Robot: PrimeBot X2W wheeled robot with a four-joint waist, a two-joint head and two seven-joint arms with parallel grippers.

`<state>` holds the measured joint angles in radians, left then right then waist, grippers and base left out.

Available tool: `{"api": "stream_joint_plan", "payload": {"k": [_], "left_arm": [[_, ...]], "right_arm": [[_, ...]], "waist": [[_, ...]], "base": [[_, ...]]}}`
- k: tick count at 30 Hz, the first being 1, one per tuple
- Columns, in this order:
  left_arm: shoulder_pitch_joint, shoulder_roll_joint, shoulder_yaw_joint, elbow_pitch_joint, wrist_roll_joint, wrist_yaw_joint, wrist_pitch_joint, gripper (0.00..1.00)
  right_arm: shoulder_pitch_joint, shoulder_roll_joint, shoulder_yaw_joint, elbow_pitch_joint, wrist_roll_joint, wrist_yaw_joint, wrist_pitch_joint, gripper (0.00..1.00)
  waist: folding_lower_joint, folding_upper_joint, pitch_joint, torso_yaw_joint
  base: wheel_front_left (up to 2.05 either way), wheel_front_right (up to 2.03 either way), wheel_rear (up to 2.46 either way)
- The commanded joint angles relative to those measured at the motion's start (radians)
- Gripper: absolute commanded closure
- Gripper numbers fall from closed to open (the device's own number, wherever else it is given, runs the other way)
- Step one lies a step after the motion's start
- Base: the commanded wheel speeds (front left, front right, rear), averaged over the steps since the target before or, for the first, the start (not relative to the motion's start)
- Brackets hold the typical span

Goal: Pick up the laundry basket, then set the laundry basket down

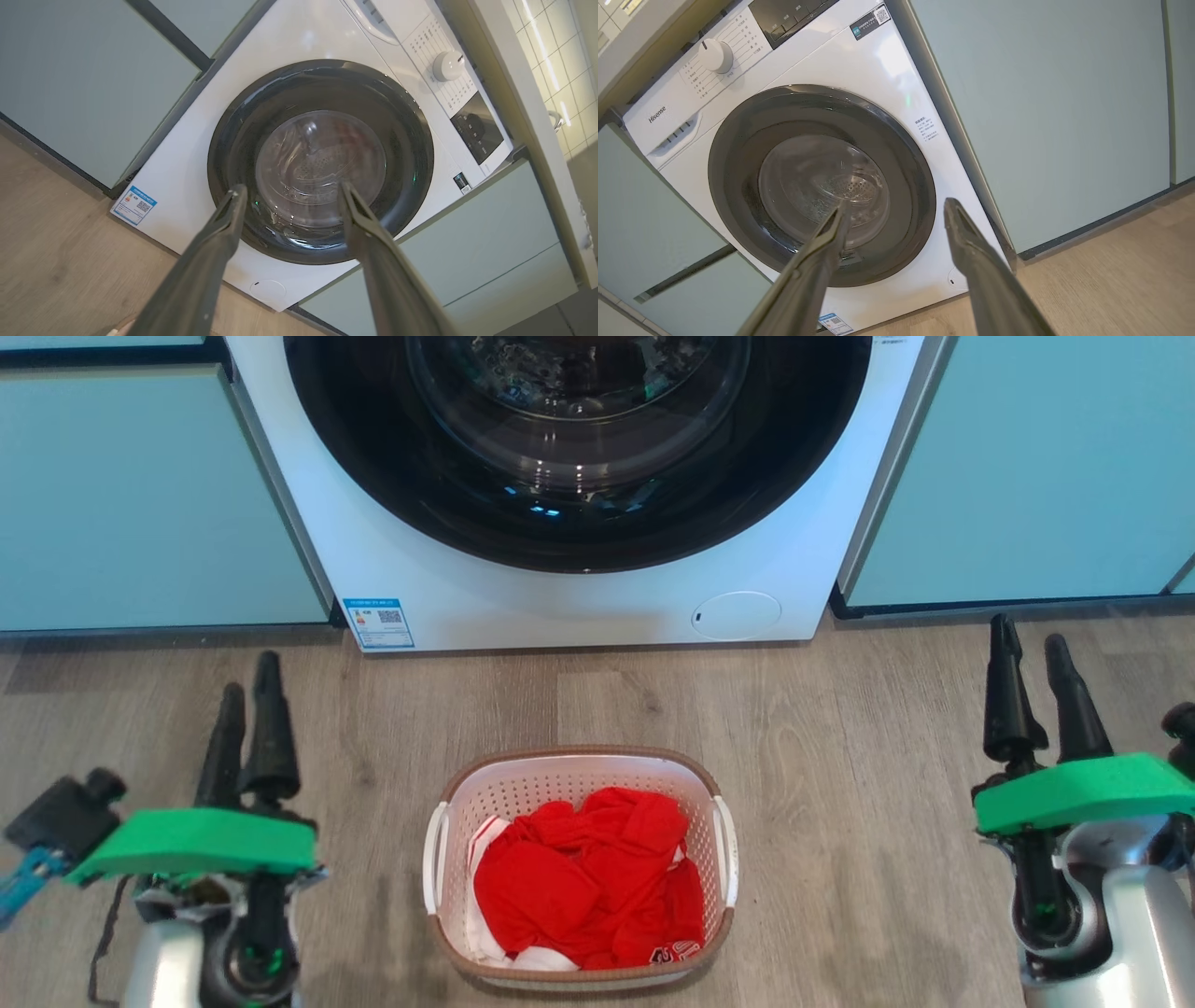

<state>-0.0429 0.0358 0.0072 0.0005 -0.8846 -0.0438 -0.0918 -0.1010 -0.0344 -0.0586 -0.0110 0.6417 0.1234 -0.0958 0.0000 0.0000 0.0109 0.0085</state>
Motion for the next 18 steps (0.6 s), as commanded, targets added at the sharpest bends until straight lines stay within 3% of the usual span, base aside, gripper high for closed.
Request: {"api": "stream_joint_plan", "payload": {"k": [1,5,12,18], "left_arm": [[-0.058,0.011,0.004,-0.054,0.043,0.009,-0.015,0.0],[-0.066,0.012,-0.048,-0.092,0.173,0.047,-0.027,0.0],[-0.077,0.013,-0.161,-0.101,0.384,0.155,-0.048,0.0],[-0.1,0.065,-0.288,-0.076,0.502,0.249,-0.065,0.0]], "right_arm": [[-0.057,-0.01,0.019,-0.05,-0.04,0.004,-0.013,0.0],[-0.062,-0.013,0.034,-0.071,-0.119,0.005,-0.025,0.0],[-0.068,-0.023,0.06,-0.098,-0.242,0.005,-0.045,0.0],[-0.065,-0.042,0.102,-0.097,-0.344,0.005,-0.063,0.0]], "waist": [[0.0,0.0,0.0,0.0],[0.0,0.0,0.003,-0.002],[0.0,0.0,0.005,-0.002],[0.0,0.0,0.004,-0.006]], "base": [[0.0,0.0,0.0],[0.0,0.0,0.0],[0.0,0.0,0.0],[0.0,0.0,0.0]]}}
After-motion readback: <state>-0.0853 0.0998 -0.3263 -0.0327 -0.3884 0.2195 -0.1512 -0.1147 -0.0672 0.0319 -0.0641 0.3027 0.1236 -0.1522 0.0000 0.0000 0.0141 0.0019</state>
